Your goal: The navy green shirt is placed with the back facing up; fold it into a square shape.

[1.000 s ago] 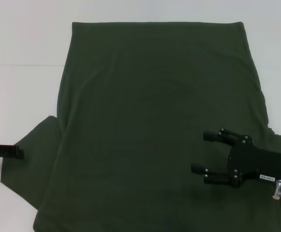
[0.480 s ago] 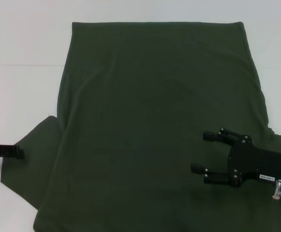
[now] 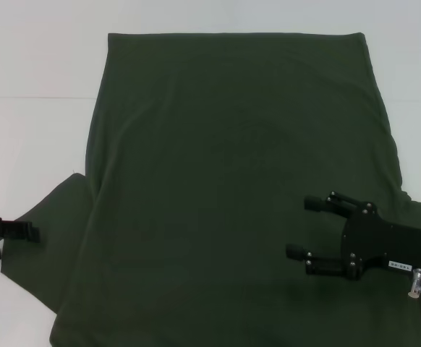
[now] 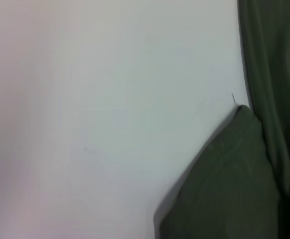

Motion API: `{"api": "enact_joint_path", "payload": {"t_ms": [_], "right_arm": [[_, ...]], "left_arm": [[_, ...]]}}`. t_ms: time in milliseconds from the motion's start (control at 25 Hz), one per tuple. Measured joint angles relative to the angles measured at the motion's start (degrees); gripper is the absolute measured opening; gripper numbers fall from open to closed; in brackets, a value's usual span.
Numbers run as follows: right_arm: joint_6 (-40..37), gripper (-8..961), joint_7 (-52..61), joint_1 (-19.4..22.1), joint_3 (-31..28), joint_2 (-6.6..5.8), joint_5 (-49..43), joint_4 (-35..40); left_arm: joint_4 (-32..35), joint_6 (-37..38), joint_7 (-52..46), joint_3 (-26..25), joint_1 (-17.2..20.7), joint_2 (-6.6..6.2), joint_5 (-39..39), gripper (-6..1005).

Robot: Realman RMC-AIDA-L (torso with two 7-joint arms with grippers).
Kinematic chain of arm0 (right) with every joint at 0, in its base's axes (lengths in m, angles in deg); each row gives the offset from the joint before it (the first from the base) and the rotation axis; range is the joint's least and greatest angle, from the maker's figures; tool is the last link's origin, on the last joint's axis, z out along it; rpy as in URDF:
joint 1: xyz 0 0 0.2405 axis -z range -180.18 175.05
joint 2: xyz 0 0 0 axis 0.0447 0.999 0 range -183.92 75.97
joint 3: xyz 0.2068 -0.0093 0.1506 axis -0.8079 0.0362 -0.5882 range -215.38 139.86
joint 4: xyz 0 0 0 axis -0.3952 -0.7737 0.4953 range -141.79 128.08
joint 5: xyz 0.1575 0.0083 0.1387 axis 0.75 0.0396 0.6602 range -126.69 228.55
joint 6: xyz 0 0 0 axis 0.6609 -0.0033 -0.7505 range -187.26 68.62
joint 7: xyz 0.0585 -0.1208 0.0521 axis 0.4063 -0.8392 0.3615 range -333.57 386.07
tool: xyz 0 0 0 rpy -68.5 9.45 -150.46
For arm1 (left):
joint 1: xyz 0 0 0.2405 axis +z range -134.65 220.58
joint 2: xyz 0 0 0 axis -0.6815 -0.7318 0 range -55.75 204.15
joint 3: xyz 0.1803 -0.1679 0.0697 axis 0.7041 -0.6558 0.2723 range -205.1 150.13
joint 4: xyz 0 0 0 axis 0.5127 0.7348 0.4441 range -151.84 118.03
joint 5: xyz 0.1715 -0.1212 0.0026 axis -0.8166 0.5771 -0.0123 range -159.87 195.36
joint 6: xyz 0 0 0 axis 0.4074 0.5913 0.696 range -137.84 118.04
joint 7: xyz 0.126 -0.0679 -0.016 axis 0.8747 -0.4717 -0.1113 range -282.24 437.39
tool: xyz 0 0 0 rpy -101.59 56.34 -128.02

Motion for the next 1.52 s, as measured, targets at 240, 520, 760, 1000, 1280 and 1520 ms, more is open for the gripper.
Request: {"api": "enact_joint_path", "payload": {"t_ms": [240,520,760,1000,1280,1520], "right_arm": [[-0.2,941,0.0,0.0,0.0,0.0,0.1,0.1],[-0.1,941,0.0,0.0,0.0,0.0,0.1,0.1],[-0.2,941,0.0,0.0,0.0,0.0,0.1,0.1],[-0.3,941,0.1,0.0,0.0,0.0,0.1,0.2],[-0.5,942,0.1,0.0,0.0,0.0,0.2,0.4],[-0.9,942,0.3,0.1,0.0,-0.02,0.3,0.5]], "left_arm": [[0.0,-0.1,0.0,0.4,0.0,0.01,-0.1,871],[-0.9,0.4,0.0,0.4,-0.6,-0.14,0.0,867],[-1.9,0.5,0.0,0.4,-1.2,-0.22,0.0,863],[-2.1,0.6,0.2,0.4,-1.6,0.09,0.2,860],[-2.0,0.0,0.5,1.8,-2.1,0.16,-0.2,856],[-0.9,-1.6,1.5,5.3,-2.0,0.54,-0.2,737]]}}
